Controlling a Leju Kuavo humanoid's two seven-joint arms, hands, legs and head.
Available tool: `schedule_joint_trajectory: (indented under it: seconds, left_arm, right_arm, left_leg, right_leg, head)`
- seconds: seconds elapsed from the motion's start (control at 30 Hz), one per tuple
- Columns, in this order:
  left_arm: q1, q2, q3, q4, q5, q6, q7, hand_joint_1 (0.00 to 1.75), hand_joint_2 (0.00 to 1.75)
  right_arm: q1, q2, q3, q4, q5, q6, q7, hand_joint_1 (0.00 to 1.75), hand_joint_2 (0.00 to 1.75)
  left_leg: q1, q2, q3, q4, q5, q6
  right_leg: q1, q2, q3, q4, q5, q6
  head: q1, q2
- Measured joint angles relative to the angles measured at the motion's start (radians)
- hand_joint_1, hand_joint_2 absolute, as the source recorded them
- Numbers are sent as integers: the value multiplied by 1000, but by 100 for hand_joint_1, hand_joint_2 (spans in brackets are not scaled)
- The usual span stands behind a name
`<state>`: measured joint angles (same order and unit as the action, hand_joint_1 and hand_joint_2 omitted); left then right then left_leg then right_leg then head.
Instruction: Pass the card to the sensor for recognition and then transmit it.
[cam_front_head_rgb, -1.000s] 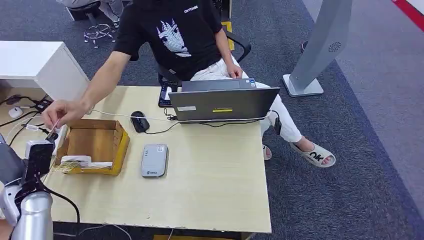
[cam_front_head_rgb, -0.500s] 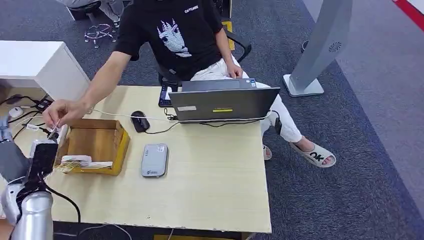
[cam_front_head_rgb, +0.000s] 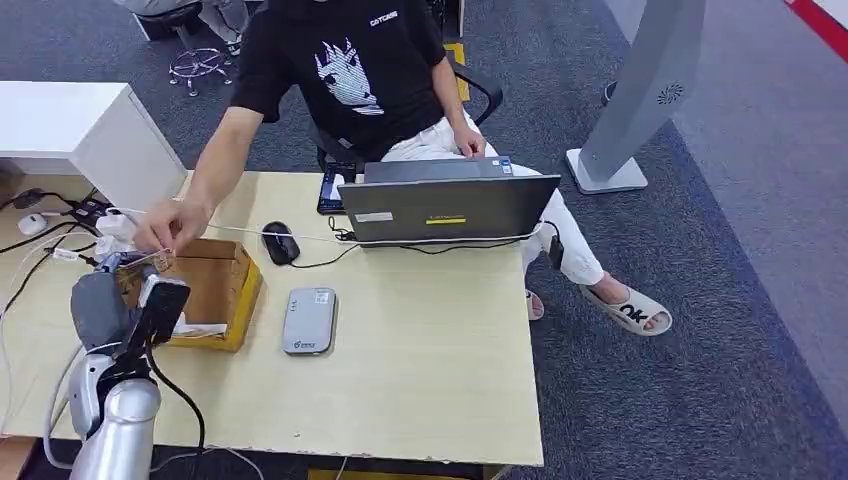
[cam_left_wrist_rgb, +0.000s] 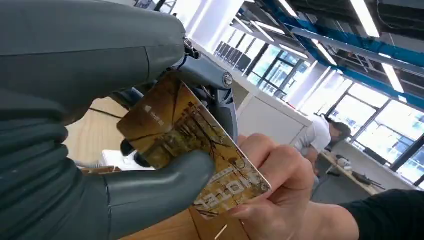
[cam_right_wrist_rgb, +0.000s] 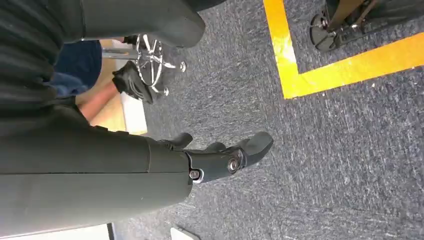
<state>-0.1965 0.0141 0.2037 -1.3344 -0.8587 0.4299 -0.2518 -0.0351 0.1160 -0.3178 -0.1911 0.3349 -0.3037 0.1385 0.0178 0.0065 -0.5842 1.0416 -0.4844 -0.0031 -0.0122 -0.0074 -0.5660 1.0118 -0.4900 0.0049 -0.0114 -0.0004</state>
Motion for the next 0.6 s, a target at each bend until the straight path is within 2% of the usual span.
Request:
schedule_joint_trajectory:
  seconds: [0.6]
  left_arm:
    - [0,0,-7,0,7,0,0,175,175]
  right_arm:
    - [0,0,0,0,4,0,0,0,175]
  left_leg:
    - [0,0,0,0,0,0]
  right_leg:
    - [0,0,0,0,0,0]
  head:
    - [0,0]
